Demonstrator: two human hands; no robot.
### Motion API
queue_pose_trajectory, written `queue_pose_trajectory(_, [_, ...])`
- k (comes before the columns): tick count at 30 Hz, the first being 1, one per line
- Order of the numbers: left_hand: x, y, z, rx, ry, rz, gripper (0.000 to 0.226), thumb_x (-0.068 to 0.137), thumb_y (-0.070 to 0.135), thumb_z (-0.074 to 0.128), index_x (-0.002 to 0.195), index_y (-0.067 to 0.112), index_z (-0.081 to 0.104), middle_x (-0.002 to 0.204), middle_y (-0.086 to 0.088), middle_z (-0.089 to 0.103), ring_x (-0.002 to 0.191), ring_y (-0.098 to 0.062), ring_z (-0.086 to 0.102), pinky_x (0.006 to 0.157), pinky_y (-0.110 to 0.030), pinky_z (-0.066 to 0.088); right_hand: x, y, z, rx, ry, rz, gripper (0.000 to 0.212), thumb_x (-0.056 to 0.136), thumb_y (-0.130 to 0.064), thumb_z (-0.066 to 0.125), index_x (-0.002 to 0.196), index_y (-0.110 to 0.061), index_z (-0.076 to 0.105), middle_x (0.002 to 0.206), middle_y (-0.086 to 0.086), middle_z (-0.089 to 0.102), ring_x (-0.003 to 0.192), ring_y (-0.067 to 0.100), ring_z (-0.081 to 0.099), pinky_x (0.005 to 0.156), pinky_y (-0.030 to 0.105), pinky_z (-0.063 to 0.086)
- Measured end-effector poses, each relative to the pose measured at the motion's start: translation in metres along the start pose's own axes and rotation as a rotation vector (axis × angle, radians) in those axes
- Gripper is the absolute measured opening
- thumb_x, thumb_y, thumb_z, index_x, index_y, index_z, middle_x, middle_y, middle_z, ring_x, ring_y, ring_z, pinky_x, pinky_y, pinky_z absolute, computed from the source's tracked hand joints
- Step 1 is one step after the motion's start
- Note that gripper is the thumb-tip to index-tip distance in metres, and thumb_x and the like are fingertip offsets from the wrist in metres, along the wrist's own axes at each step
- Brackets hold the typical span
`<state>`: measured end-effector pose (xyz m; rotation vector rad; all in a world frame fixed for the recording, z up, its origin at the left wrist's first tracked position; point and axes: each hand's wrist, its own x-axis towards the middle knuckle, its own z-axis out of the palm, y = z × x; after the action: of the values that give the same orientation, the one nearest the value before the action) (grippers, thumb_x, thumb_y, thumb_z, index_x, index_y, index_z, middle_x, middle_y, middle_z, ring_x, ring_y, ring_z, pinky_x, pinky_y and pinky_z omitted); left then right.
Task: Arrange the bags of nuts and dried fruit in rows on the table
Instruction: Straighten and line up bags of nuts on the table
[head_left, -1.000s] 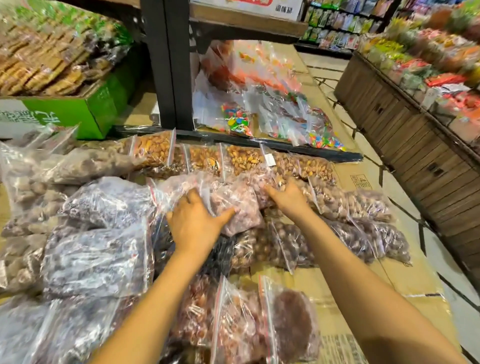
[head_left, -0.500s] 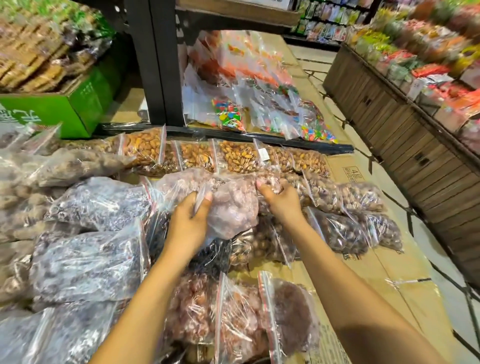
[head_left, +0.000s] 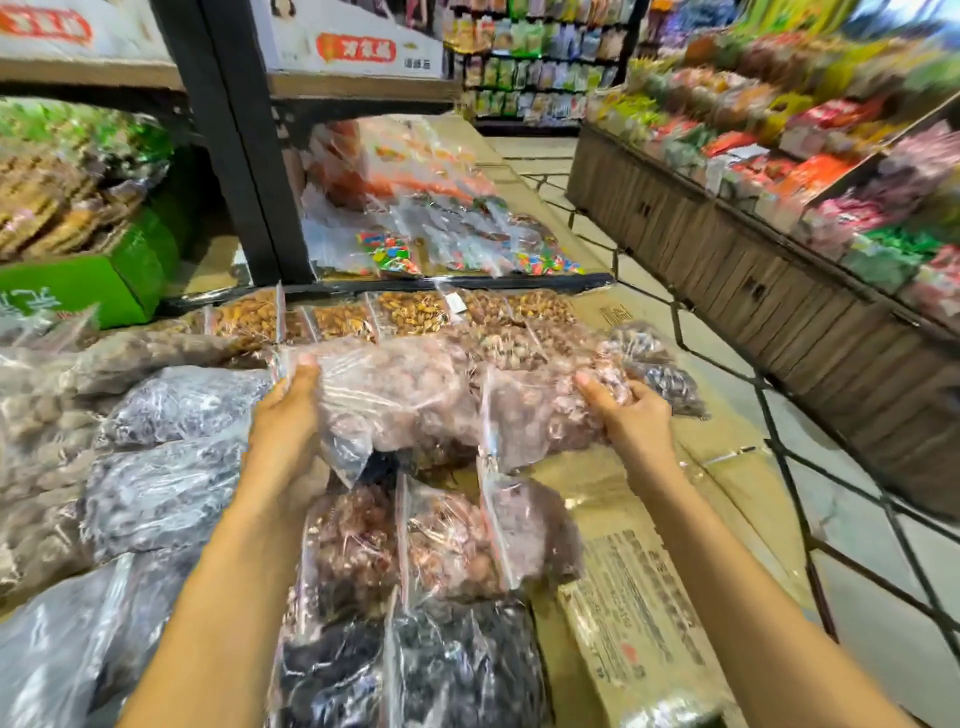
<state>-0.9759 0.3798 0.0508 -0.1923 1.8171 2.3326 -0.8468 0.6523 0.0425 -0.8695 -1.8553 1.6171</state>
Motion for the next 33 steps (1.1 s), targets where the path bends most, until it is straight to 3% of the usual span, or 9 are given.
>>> queue_pose_trajectory(4, [-0.020, -0.009, -0.009, -0.006, 0.064, -0.020, 0.052, 0.091, 0.037, 0.055, 0.129, 0.003, 0.047, 0.091, -0.010, 0.061, 0.072, -0.022, 0.061, 0.056, -0.029, 0.056, -0.011, 0.030, -0.045, 0.380, -0.205, 0.246, 0.016, 0.092, -0.028, 0.058, 0.095, -0.014, 0.064, 0.054, -0.007, 0.067, 0.043, 0.005, 0.060, 0.047, 0.021, 0.054])
queue_pose_trajectory(8, [-0.049, -0.022, 0.001, 0.064, 0.172, -0.008, 0.027, 0.095, 0.031, 0.050, 0.076, 0.012, 0.052, 0.040, 0.002, 0.045, 0.029, -0.006, 0.041, 0.031, -0.010, 0.029, -0.011, 0.071, -0.074, 0.333, -0.413, 0.433, 0.028, 0.096, -0.037, 0.044, 0.104, -0.017, 0.063, 0.076, -0.002, 0.075, 0.060, 0.009, 0.069, 0.055, 0.023, 0.057])
queue_pose_trajectory(12, [-0.072, -0.035, 0.014, 0.067, 0.234, 0.012, 0.025, 0.094, 0.034, 0.052, 0.074, 0.020, 0.048, 0.048, 0.007, 0.056, 0.047, -0.010, 0.051, 0.059, -0.024, 0.044, -0.007, 0.108, -0.088, -0.276, -0.479, 0.275, 0.045, 0.083, -0.058, 0.053, 0.094, -0.018, 0.070, 0.074, -0.007, 0.071, 0.066, 0.011, 0.065, 0.053, 0.021, 0.048])
queue_pose_trajectory(15, [-0.090, -0.047, 0.028, 0.071, 0.256, 0.015, 0.028, 0.084, 0.044, 0.058, 0.078, 0.017, 0.057, 0.072, -0.008, 0.059, 0.066, -0.024, 0.060, 0.075, -0.042, 0.045, 0.000, 0.119, -0.093, -0.337, -0.461, 0.218, 0.036, 0.085, -0.049, 0.058, 0.077, -0.016, 0.066, 0.052, -0.012, 0.065, 0.053, 0.000, 0.061, 0.056, 0.019, 0.047])
queue_pose_trajectory(17, [-0.107, -0.050, 0.047, 0.115, 0.286, -0.012, 0.038, 0.088, 0.047, 0.055, 0.080, 0.010, 0.056, 0.070, -0.009, 0.055, 0.074, -0.025, 0.058, 0.072, -0.033, 0.047, 0.005, 0.122, -0.097, -0.386, -0.498, 0.155, 0.027, 0.089, -0.040, 0.060, 0.080, -0.015, 0.060, 0.046, -0.010, 0.062, 0.042, -0.001, 0.056, 0.045, 0.015, 0.044])
queue_pose_trajectory(19, [-0.124, -0.052, 0.066, 0.235, 0.335, -0.032, 0.043, 0.095, 0.045, 0.044, 0.085, 0.004, 0.052, 0.063, -0.012, 0.048, 0.065, -0.020, 0.050, 0.054, -0.016, 0.039, 0.010, 0.125, -0.100, -0.419, -0.560, 0.124, 0.028, 0.086, -0.043, 0.063, 0.100, -0.019, 0.056, 0.073, -0.001, 0.070, 0.059, 0.007, 0.063, 0.050, 0.014, 0.047])
queue_pose_trajectory(23, [-0.150, -0.057, 0.089, 0.290, 0.410, -0.038, 0.044, 0.096, 0.042, 0.045, 0.068, 0.007, 0.051, 0.034, 0.001, 0.047, 0.047, -0.022, 0.050, 0.035, -0.019, 0.039, 0.024, 0.131, -0.108, -0.482, -0.606, 0.055, 0.071, 0.075, -0.061, 0.065, 0.129, -0.018, 0.047, 0.122, 0.002, 0.062, 0.109, 0.020, 0.059, 0.093, 0.040, 0.051])
queue_pose_trajectory(28, [-0.166, -0.067, 0.107, 0.283, 0.318, -0.067, 0.042, 0.093, 0.044, 0.049, 0.090, 0.004, 0.060, 0.064, -0.013, 0.055, 0.051, -0.021, 0.050, 0.049, -0.029, 0.041, 0.025, 0.106, -0.118, -0.411, -0.717, -0.142, 0.102, 0.055, -0.074, 0.063, 0.143, -0.035, 0.028, 0.147, -0.004, 0.037, 0.135, 0.017, 0.035, 0.111, 0.045, 0.033])
queue_pose_trajectory(33, [-0.178, -0.070, 0.152, 0.353, 0.191, -0.104, 0.043, 0.093, 0.043, 0.048, 0.087, 0.004, 0.064, 0.068, -0.007, 0.069, 0.050, -0.008, 0.064, 0.049, -0.015, 0.047, 0.007, 0.047, -0.133, -0.613, -0.929, -0.690, 0.118, 0.056, -0.075, 0.065, 0.149, -0.036, 0.004, 0.153, -0.008, 0.015, 0.138, 0.006, 0.007, 0.113, 0.028, 0.003])
